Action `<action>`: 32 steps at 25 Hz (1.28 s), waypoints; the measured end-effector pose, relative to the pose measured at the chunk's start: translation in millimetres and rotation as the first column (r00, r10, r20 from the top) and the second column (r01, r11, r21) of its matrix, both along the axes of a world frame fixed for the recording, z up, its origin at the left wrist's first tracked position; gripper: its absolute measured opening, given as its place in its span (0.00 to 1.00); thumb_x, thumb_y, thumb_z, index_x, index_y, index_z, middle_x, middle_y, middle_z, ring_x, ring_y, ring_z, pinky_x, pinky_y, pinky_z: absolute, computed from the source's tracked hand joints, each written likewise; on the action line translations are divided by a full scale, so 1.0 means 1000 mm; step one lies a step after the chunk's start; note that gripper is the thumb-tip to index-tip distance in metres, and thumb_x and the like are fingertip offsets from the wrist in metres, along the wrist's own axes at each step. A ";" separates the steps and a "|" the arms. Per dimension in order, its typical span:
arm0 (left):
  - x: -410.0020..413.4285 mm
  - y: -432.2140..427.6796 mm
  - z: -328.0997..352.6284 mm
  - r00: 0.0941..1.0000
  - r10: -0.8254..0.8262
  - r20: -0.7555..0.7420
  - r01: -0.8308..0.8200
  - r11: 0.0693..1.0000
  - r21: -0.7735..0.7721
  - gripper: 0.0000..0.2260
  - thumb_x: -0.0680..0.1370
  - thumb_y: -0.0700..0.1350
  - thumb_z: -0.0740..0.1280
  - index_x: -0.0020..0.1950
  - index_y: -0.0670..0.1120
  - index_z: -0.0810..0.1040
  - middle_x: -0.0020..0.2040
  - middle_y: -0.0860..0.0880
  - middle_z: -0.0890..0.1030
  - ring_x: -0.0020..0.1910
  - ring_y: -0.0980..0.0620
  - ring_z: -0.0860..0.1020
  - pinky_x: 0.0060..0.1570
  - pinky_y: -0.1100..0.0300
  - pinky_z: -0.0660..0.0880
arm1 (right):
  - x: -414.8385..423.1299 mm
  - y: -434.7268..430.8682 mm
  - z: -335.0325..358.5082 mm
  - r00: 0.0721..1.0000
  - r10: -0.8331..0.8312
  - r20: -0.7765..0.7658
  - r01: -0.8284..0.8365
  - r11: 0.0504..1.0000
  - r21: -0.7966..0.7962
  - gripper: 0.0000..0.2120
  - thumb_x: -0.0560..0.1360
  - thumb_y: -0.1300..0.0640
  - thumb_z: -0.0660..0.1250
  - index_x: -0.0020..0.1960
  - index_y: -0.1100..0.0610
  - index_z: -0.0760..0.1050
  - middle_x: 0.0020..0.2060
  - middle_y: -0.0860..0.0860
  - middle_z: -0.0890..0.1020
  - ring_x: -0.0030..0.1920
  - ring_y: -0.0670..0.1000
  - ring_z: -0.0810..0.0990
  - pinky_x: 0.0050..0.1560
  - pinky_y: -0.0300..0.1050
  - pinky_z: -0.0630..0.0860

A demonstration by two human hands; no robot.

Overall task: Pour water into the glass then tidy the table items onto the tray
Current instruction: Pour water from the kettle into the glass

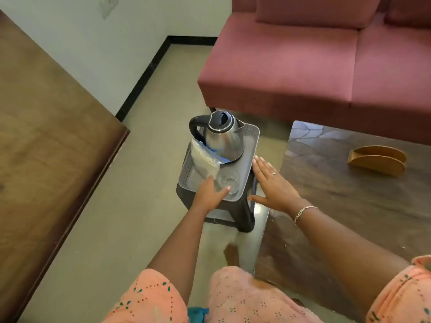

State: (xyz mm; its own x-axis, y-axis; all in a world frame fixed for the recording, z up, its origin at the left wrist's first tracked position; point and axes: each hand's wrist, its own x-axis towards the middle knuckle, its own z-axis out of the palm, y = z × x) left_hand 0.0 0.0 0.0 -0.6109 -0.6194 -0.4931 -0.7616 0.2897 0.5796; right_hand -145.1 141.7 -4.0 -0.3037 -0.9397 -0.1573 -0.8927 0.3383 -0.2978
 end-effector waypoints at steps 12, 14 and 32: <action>-0.032 -0.062 -0.053 0.959 0.275 0.074 -0.283 0.893 0.351 0.28 0.78 0.62 0.54 0.69 0.44 0.68 0.69 0.45 0.71 0.68 0.46 0.68 0.65 0.54 0.64 | -0.009 -0.078 -0.076 0.998 -0.007 0.067 -0.006 0.983 0.182 0.46 0.72 0.44 0.66 0.74 0.63 0.40 0.75 0.59 0.46 0.75 0.55 0.45 0.73 0.46 0.40; -0.034 -0.067 -0.057 0.963 0.260 0.066 -0.264 0.874 0.407 0.25 0.79 0.60 0.52 0.69 0.46 0.69 0.68 0.46 0.72 0.67 0.48 0.68 0.61 0.58 0.63 | -0.006 -0.092 -0.087 0.996 -0.012 0.090 -0.005 0.982 0.187 0.46 0.72 0.46 0.67 0.74 0.63 0.41 0.75 0.59 0.46 0.75 0.55 0.46 0.73 0.46 0.41; -0.048 -0.075 -0.050 0.950 0.308 0.045 -0.263 0.717 0.645 0.26 0.77 0.63 0.50 0.66 0.49 0.71 0.59 0.54 0.75 0.60 0.56 0.71 0.59 0.59 0.67 | 0.008 -0.103 -0.095 0.857 -0.331 0.394 0.348 0.937 0.030 0.44 0.66 0.60 0.72 0.74 0.62 0.50 0.72 0.55 0.60 0.71 0.54 0.59 0.67 0.41 0.61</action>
